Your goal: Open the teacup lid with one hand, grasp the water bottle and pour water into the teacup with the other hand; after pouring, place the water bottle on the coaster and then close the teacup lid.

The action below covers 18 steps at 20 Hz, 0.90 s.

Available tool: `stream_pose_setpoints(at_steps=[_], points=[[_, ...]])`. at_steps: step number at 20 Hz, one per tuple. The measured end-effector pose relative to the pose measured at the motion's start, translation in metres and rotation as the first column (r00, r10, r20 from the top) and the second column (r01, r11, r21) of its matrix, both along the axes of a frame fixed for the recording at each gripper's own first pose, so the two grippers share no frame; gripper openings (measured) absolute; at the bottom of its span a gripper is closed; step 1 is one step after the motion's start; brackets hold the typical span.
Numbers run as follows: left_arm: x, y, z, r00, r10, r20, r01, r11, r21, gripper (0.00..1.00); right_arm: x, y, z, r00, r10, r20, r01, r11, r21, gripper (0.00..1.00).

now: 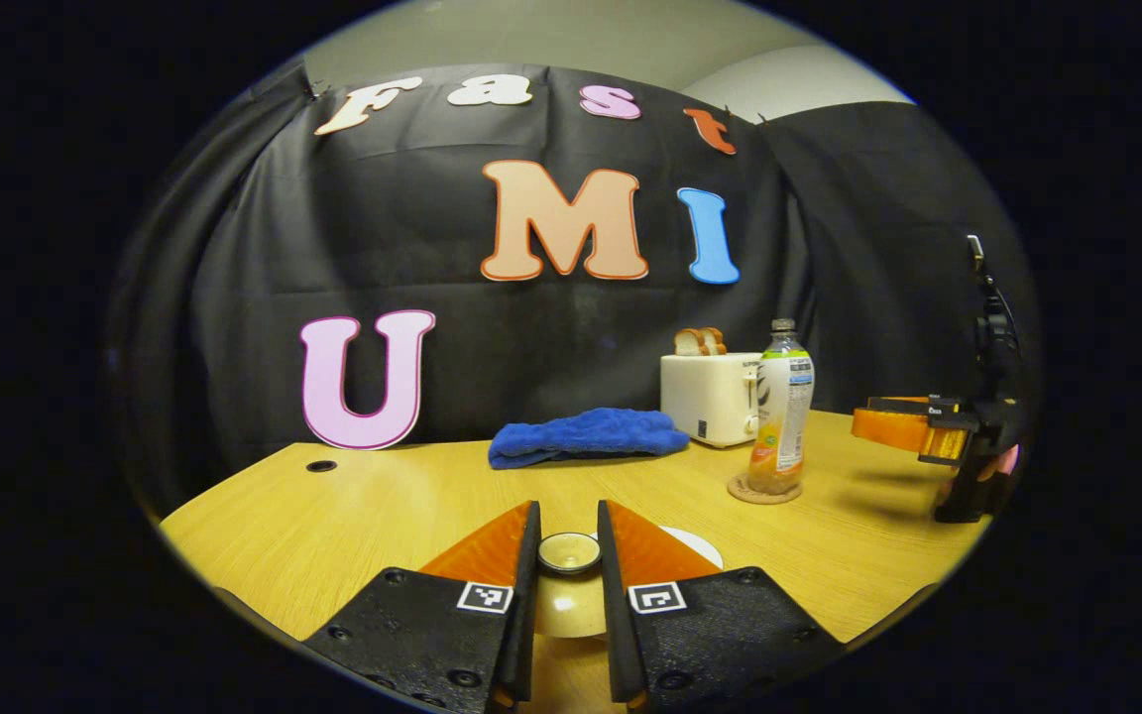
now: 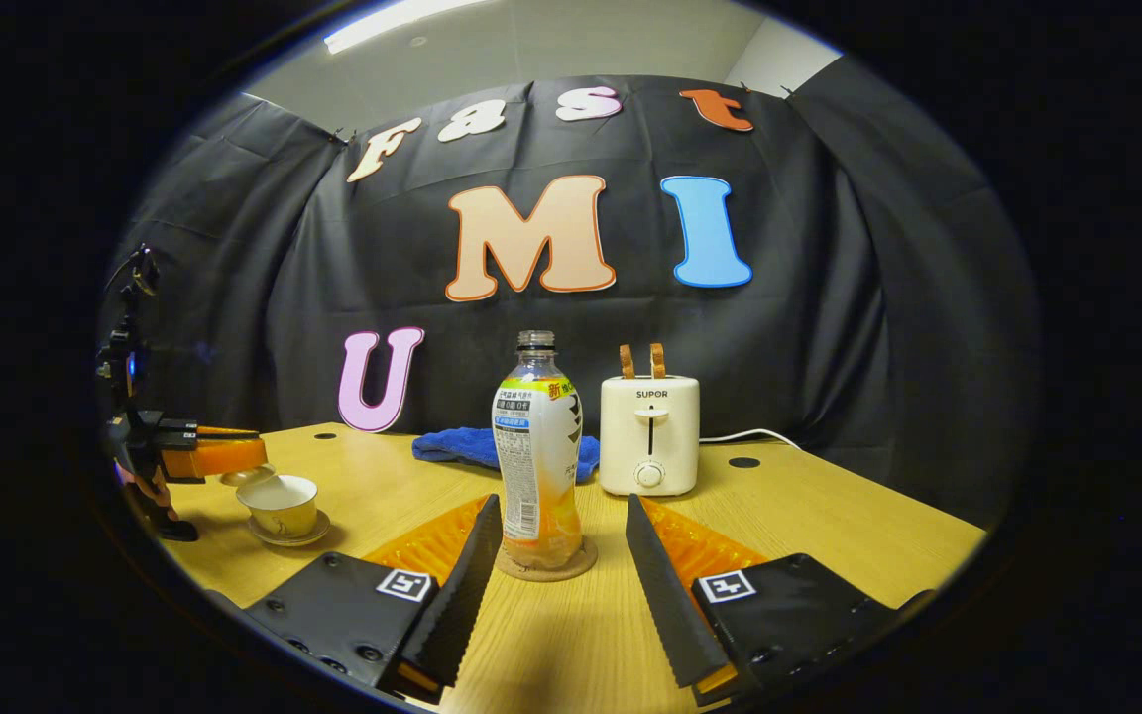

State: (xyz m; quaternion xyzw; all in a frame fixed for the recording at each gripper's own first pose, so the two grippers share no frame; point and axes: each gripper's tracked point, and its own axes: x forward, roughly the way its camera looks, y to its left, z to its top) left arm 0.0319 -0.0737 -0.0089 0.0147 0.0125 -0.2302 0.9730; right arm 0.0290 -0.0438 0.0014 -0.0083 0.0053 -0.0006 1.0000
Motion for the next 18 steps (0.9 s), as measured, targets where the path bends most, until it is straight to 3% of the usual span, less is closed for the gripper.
stream_pose_setpoints(at_steps=[1,3,4,7,12,14,16,17,18], points=[[0.000,-0.004,-0.001,1.000,-0.022,-0.005,0.022,1.000,0.006,0.28,0.000,0.000,0.000,1.000,0.000,0.000,0.000,1.000,0.000,0.85],[0.000,-0.010,-0.004,0.999,-0.050,-0.016,0.051,0.999,0.019,0.27,0.000,0.000,0.000,1.000,0.000,0.000,0.000,1.000,0.000,0.78],[0.001,-0.013,-0.004,0.998,-0.062,-0.020,0.062,0.998,0.025,0.27,0.000,0.000,0.000,1.000,0.000,0.000,0.000,1.000,0.000,0.82],[0.005,-0.023,-0.006,0.996,-0.084,-0.031,0.085,0.996,0.034,0.28,0.000,0.000,0.000,1.000,0.000,0.000,0.000,1.000,0.000,0.78],[0.010,-0.033,-0.009,0.993,-0.103,-0.049,0.106,0.993,0.053,0.28,0.000,0.001,0.000,1.000,0.000,0.000,0.000,1.000,0.000,0.85],[0.009,-0.033,-0.011,0.992,-0.111,-0.056,0.114,0.992,0.062,0.27,0.000,0.000,0.000,1.000,0.000,0.000,0.000,1.000,0.000,0.78],[0.010,-0.038,-0.010,0.991,-0.121,-0.062,0.125,0.990,0.069,0.28,-0.001,0.002,0.000,1.000,0.006,0.000,-0.006,1.000,0.001,0.85],[0.009,-0.038,-0.012,0.990,-0.126,-0.064,0.131,0.989,0.072,0.28,-0.002,0.003,-0.001,1.000,0.012,-0.001,-0.012,1.000,0.001,0.82],[0.009,-0.039,-0.012,0.989,-0.130,-0.067,0.135,0.988,0.076,0.28,-0.002,0.003,0.000,1.000,0.016,-0.001,-0.016,1.000,0.001,0.85]])
